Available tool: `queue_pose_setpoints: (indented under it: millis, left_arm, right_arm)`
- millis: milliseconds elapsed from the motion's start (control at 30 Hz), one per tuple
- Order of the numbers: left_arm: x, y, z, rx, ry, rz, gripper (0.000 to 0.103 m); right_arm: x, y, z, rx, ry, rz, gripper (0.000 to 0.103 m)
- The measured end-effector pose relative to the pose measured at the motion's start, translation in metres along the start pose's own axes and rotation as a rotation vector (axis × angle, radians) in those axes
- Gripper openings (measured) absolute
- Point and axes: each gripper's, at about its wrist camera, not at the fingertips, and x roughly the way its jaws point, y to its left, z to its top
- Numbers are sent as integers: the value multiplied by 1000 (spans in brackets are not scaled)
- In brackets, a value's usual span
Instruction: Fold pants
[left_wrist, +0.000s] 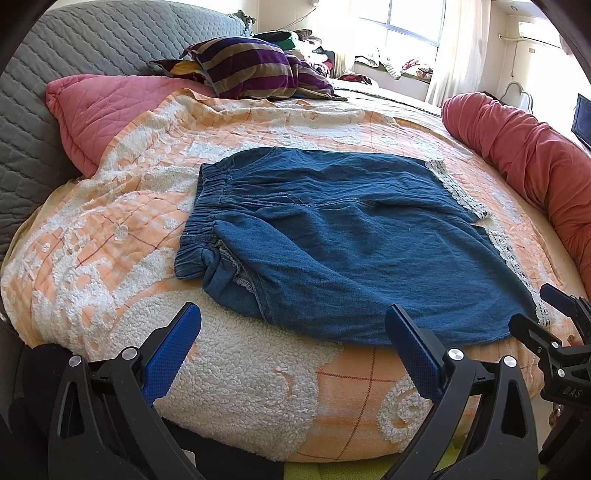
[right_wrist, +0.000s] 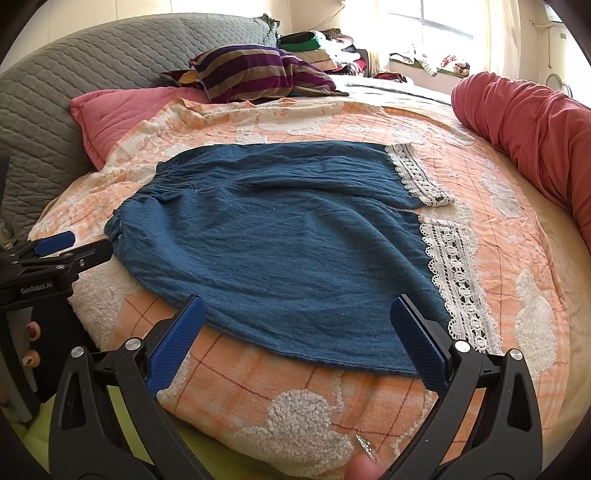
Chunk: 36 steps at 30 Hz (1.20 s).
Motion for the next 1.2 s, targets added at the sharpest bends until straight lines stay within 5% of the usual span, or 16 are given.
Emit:
queue_pose_setpoints:
  millis: [633, 1200]
  left_arm:
    - [30, 22, 24, -35, 22, 20, 99]
    - [84, 76, 86, -107, 53, 71, 99]
  right_arm:
    - [28, 7, 44, -26, -39, 29, 95]
    - [98, 40, 132, -203, -27, 79, 95]
